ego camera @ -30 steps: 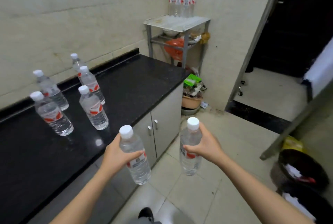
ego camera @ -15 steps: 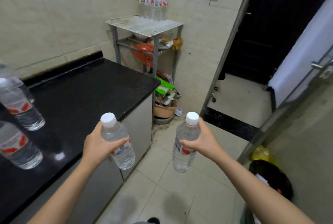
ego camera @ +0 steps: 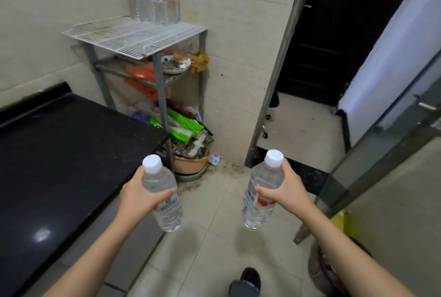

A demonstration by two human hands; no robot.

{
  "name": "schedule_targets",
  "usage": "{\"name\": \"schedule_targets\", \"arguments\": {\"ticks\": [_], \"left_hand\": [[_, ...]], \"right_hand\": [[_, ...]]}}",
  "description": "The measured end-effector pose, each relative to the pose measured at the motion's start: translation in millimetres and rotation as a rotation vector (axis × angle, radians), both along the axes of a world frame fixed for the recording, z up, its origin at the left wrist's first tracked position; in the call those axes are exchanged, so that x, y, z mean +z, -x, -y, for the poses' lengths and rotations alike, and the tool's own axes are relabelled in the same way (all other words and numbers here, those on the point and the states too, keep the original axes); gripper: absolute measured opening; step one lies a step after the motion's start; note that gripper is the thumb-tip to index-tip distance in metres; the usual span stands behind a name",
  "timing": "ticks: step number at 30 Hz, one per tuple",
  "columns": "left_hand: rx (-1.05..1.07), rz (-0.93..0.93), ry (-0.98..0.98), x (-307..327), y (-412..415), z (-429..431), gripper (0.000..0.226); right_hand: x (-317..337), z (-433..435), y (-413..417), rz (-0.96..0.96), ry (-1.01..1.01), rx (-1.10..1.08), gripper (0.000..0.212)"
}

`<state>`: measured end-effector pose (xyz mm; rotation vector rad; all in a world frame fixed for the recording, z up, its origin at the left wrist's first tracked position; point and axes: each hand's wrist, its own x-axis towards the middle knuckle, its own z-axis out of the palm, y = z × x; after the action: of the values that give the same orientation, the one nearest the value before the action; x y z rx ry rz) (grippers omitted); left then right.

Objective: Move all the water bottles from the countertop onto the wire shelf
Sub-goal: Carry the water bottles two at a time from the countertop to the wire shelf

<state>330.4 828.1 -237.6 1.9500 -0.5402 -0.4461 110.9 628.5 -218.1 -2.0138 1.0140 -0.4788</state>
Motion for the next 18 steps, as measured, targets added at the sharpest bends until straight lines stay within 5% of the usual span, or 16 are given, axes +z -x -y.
{"name": "schedule_targets", "arguments": {"ticks": [12,18], "left_hand": [[0.318,0.056,0.061,26,-2,188,0.064],[0.442,0.106,0.086,31,-22,229,0.043]], "right_hand": [[17,243,-74,0.035,-0.004,0.196,0.07],[16,309,-126,0.133,-0.062,0.34,0.058]]}}
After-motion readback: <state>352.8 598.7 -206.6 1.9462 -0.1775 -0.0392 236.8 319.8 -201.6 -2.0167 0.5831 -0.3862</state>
